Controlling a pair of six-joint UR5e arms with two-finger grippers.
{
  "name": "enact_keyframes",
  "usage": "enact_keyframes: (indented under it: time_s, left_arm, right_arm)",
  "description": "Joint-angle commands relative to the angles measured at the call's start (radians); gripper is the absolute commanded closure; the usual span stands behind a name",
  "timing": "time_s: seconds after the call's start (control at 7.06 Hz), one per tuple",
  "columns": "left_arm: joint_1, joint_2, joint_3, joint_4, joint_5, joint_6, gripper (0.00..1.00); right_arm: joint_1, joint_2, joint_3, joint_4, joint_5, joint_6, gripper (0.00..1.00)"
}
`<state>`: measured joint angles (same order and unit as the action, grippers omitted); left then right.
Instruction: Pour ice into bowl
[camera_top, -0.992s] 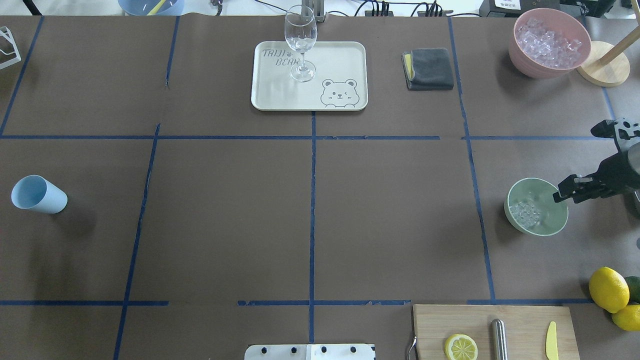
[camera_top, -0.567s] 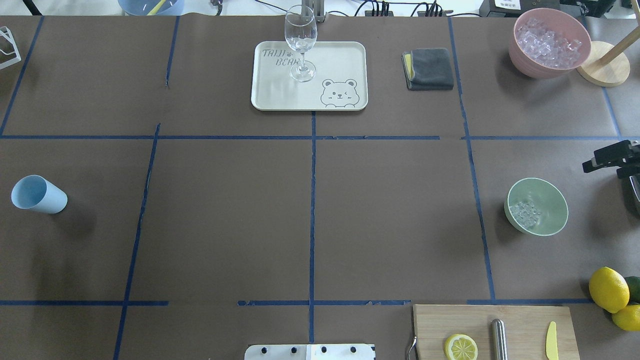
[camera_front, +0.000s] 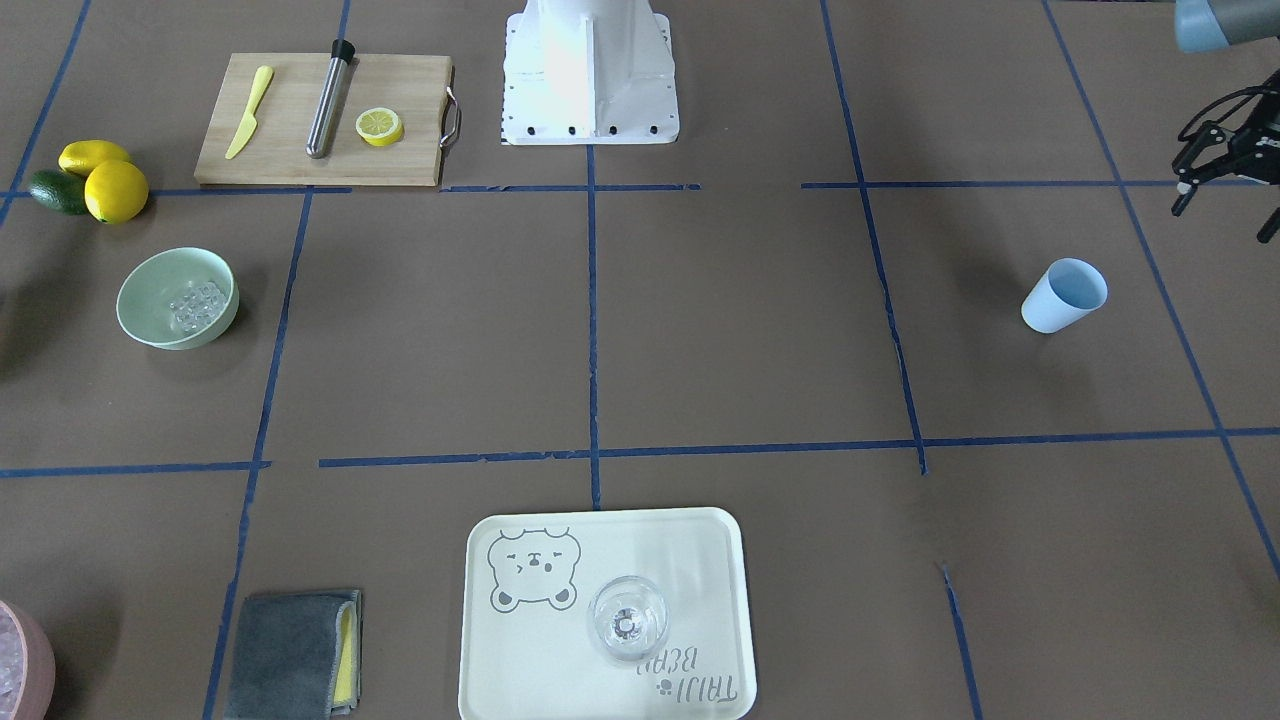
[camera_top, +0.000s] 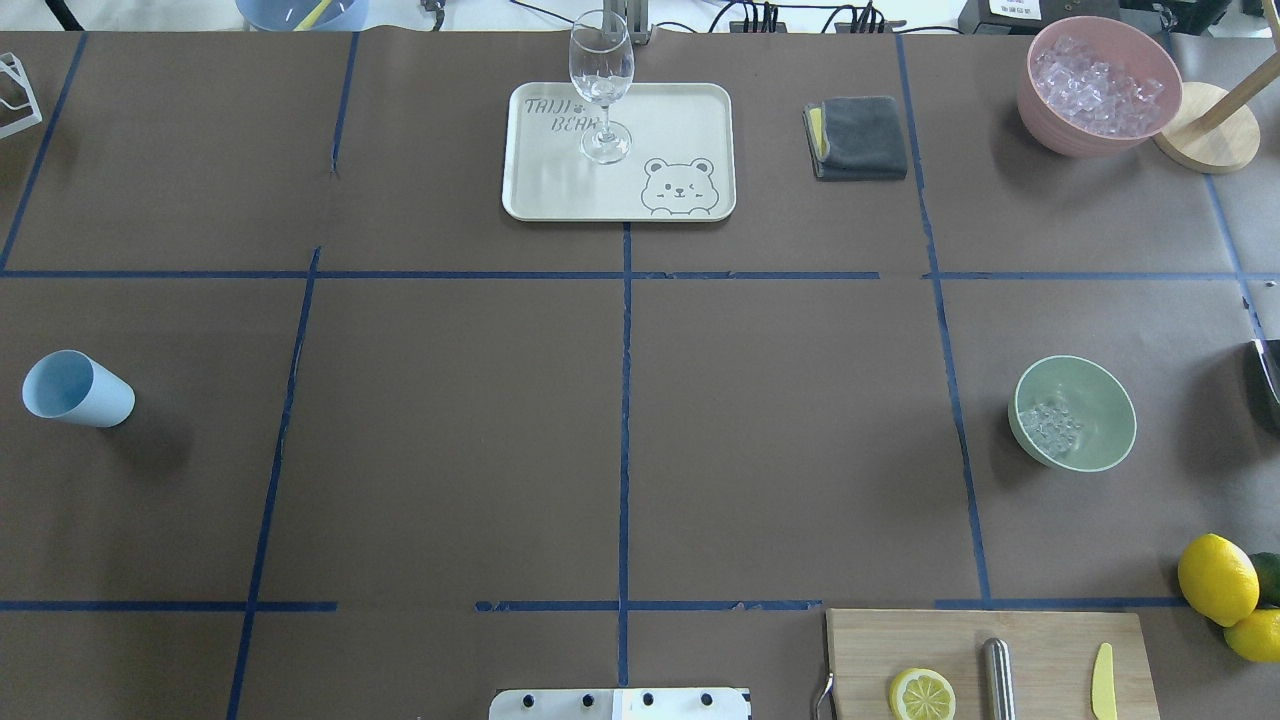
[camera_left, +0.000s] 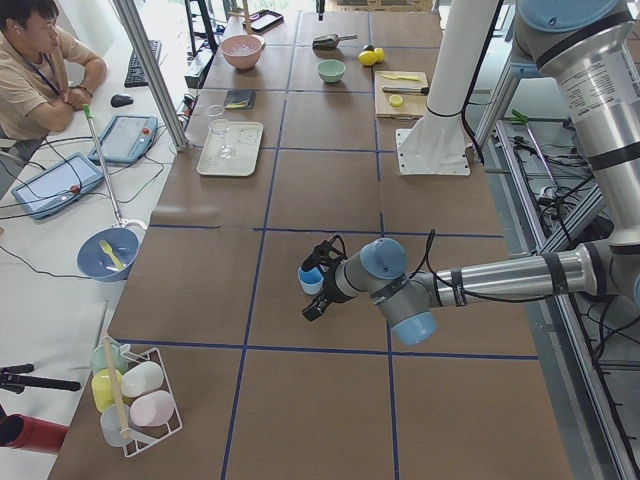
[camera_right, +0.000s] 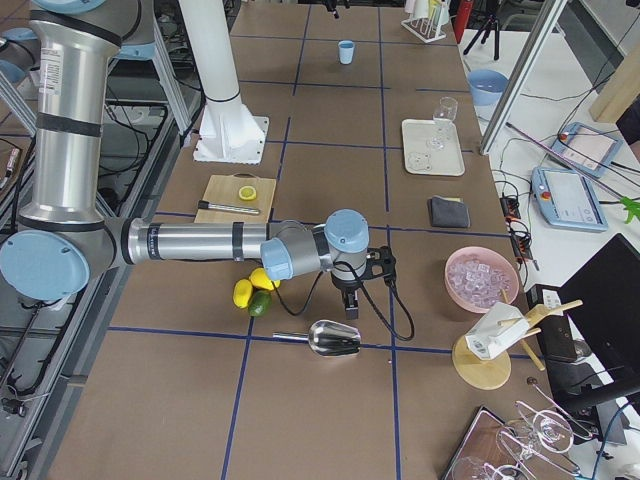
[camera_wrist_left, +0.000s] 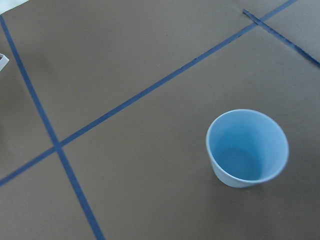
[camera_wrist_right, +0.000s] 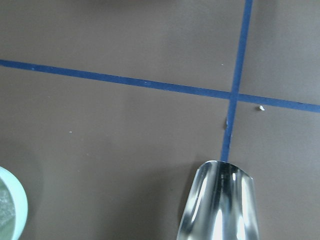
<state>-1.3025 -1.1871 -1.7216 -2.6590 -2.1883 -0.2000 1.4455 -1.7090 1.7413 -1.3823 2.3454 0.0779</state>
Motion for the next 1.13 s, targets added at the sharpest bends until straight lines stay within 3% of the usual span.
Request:
enact_keyframes:
  time_s: [0.0, 0.14, 0.28, 0.43, 0.85, 0.99]
  left_arm:
    - [-0.182, -0.090, -0.068, 0.392, -0.138, 0.096, 0.00]
    - [-0.234, -0.156, -0.134, 0.642, -0.183, 0.096, 0.00]
    - [-0.269, -0.231, -0.188, 0.979, -0.186, 0.094, 0.00]
    - [-0.271, -0.241, -0.205, 1.117, -0.174, 0.099, 0.00]
    - [-0.247, -0.163, -0.188, 1.111, -0.168, 0.102, 0.00]
    - [-0.204, -0.158, -0.190, 1.111, -0.104, 0.143, 0.00]
  right_arm:
    - [0.032, 0.019, -0.003, -0.089, -0.025, -0.105, 0.00]
    - [0.033, 0.022, -0.005, -0.092, -0.020, -0.106, 0.00]
    - [0.038, 0.016, 0.000, -0.089, -0.011, -0.102, 0.00]
    - [0.038, 0.014, 0.000, -0.092, -0.005, -0.092, 0.00]
    - [0.036, 0.015, -0.005, -0.087, 0.018, -0.084, 0.00]
    - [0.035, 0.015, -0.006, -0.086, 0.035, -0.084, 0.00]
